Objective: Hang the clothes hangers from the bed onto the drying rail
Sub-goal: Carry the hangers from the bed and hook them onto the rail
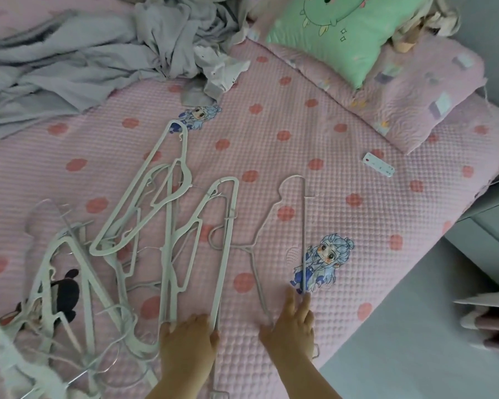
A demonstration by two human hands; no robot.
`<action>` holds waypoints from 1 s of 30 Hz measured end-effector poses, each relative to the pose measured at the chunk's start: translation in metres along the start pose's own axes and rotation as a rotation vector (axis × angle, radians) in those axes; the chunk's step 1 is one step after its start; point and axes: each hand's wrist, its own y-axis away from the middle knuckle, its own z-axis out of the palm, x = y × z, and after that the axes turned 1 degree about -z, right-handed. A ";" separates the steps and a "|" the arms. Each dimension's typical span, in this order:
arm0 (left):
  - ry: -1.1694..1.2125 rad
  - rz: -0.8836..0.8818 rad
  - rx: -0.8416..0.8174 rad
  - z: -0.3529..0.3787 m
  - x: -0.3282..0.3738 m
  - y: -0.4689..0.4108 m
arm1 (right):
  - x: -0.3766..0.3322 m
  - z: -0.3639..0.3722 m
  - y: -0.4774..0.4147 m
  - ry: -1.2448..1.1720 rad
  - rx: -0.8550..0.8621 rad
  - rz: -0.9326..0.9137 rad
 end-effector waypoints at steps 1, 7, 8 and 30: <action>-0.025 -0.020 0.067 0.002 -0.001 -0.003 | 0.002 -0.003 -0.001 0.002 0.028 -0.006; 0.049 -0.036 0.062 0.003 -0.006 -0.003 | 0.016 -0.015 -0.007 0.006 0.087 0.011; 0.039 -0.033 0.064 0.005 -0.006 -0.003 | 0.017 -0.016 -0.008 0.012 0.085 0.016; 0.351 0.367 -0.074 -0.125 0.087 0.022 | 0.091 -0.168 0.085 -0.504 0.383 0.203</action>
